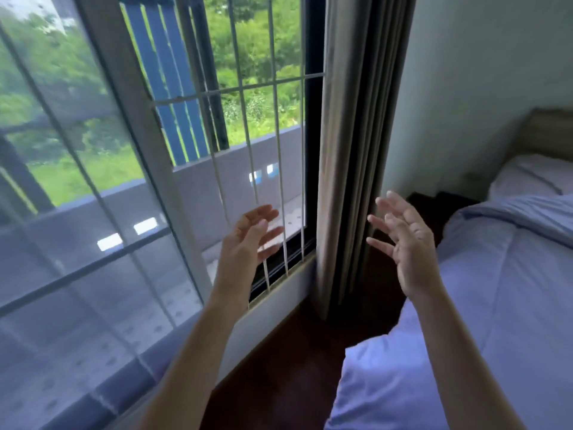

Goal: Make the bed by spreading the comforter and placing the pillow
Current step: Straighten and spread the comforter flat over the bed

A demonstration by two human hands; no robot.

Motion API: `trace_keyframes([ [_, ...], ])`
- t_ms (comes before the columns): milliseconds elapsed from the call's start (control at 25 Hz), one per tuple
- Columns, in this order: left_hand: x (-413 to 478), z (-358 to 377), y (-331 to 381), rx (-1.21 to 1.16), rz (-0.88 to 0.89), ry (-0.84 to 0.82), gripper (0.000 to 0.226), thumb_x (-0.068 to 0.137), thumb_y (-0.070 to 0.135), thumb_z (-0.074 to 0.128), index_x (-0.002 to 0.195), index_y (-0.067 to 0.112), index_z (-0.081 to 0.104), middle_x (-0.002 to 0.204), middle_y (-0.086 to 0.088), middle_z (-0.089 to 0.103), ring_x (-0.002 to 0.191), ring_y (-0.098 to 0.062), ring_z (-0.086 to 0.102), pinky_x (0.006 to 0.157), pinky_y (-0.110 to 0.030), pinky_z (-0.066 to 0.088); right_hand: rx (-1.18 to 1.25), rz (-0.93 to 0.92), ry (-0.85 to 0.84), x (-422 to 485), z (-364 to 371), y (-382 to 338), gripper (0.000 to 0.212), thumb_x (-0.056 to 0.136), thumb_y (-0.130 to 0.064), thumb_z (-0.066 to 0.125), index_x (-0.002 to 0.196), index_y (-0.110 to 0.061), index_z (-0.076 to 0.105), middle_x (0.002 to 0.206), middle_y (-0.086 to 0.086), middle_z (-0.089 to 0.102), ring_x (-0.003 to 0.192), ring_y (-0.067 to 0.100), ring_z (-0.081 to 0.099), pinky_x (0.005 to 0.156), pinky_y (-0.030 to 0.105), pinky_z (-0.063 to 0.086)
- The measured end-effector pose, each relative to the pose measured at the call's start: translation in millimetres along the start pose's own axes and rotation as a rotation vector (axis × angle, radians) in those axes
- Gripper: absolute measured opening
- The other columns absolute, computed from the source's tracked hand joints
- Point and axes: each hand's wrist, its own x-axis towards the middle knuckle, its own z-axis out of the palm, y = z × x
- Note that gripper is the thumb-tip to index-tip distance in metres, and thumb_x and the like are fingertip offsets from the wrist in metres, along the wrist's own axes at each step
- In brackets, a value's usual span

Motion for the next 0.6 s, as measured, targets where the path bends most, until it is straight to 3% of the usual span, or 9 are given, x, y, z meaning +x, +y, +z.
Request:
trace_keyframes([
  [200, 125, 11, -38, 0.053, -0.115, -0.158, 0.025, 0.099, 0.015, 0.043, 0.115, 0.022, 0.062, 0.117, 0.002, 0.068, 0.109, -0.024, 0.065, 0.092, -0.038, 0.051, 0.004, 0.005, 0.188, 100, -15, 39, 0.028, 0.097, -0.021, 0.048, 0.117, -0.038, 0.059, 0.121, -0.010, 0.065, 0.113, 0.021, 0.063, 0.077, 0.034, 0.053],
  [360, 231, 69, -41, 0.072, -0.112, -0.324, 0.025, 0.099, 0.015, 0.043, 0.115, 0.023, 0.062, 0.115, 0.003, 0.069, 0.107, -0.022, 0.065, 0.091, -0.036, 0.050, -0.008, -0.028, 0.287, 190, -20, 45, 0.030, 0.097, -0.023, 0.048, 0.122, -0.037, 0.056, 0.123, -0.009, 0.064, 0.111, 0.019, 0.063, 0.084, 0.037, 0.054],
  [600, 330, 170, -67, 0.058, -0.142, -0.531, 0.028, 0.100, 0.016, 0.041, 0.114, 0.025, 0.064, 0.108, 0.005, 0.072, 0.101, -0.016, 0.068, 0.087, -0.033, 0.051, -0.122, -0.033, 0.353, 273, -63, 38, 0.028, 0.097, -0.022, 0.048, 0.112, -0.043, 0.056, 0.120, -0.011, 0.065, 0.101, 0.012, 0.067, 0.078, 0.033, 0.055],
])
